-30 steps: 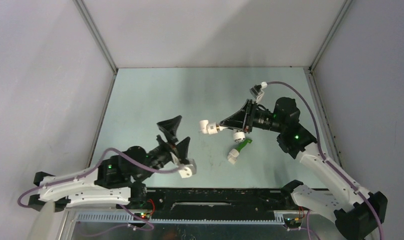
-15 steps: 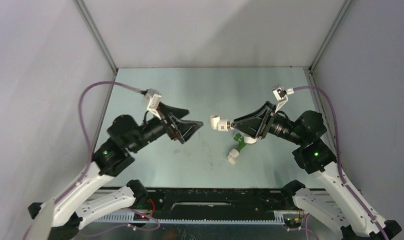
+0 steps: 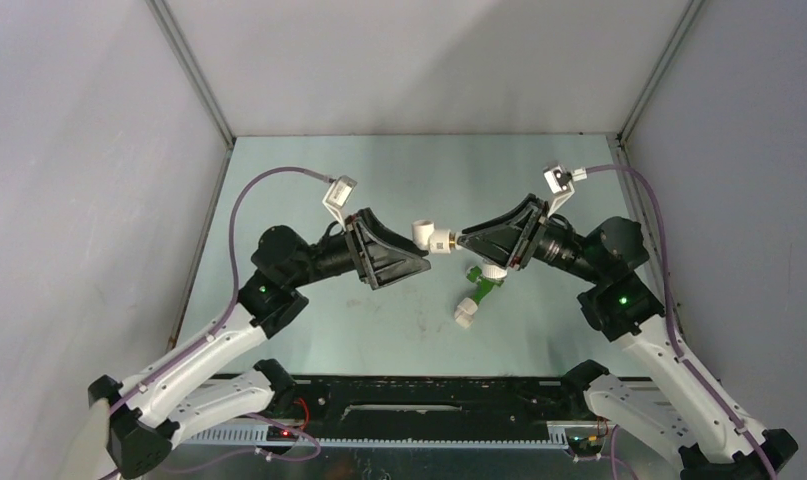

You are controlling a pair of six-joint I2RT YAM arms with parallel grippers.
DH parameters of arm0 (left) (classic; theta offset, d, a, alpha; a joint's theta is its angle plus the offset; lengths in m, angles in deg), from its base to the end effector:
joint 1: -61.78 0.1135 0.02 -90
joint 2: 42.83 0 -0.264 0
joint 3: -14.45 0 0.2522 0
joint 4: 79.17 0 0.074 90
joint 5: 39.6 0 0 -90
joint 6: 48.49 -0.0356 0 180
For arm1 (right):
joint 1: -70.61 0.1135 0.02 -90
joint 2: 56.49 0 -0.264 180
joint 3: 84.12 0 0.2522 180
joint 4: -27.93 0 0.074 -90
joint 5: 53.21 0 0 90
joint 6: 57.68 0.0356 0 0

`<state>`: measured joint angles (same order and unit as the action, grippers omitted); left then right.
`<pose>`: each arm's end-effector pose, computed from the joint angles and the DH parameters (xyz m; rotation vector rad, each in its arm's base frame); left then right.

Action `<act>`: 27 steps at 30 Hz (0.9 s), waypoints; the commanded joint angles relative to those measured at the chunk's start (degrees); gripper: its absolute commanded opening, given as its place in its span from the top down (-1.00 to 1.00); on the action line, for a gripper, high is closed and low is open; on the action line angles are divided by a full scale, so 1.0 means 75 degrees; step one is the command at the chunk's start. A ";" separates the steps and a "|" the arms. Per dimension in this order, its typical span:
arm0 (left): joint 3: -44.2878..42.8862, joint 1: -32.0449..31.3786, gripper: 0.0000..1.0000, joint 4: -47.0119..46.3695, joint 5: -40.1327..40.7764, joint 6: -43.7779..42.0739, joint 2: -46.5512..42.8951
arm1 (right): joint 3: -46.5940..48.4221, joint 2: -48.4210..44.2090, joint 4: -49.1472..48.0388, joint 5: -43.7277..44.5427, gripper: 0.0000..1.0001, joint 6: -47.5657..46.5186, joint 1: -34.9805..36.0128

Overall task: Install the water faucets
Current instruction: Screw the water faucet onto the adaptor.

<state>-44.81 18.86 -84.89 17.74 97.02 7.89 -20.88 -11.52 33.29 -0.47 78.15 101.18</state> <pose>0.1356 -0.1523 0.3809 0.4014 1.5691 -1.7658 0.1375 0.1063 0.4020 -0.4167 1.5227 1.5137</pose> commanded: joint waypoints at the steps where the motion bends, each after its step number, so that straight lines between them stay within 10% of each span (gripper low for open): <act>1: -0.0322 0.0062 -0.79 -0.0431 -0.0306 -0.0110 0.0140 | 0.0142 0.0144 -0.0813 -0.0093 1.00 0.0545 0.0072; 15: -0.0561 0.0498 -0.27 -0.0205 -0.0446 -0.0709 0.0569 | 0.0142 0.0508 -0.0596 -0.0255 1.00 0.1458 0.0082; 24: -0.0549 0.0524 0.93 0.0307 -0.0258 -0.1802 0.0222 | 0.0142 0.0766 -0.0343 -0.0356 1.00 0.2015 0.0018; 27: -0.0595 0.0515 1.00 0.0625 -0.0229 -0.2639 -0.0019 | 0.0142 0.0910 -0.0163 -0.0482 1.00 0.2431 -0.0026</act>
<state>-46.97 22.49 -82.62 14.96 87.47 10.30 -20.90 -5.80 32.35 -2.89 91.78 101.49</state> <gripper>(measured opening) 0.345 0.321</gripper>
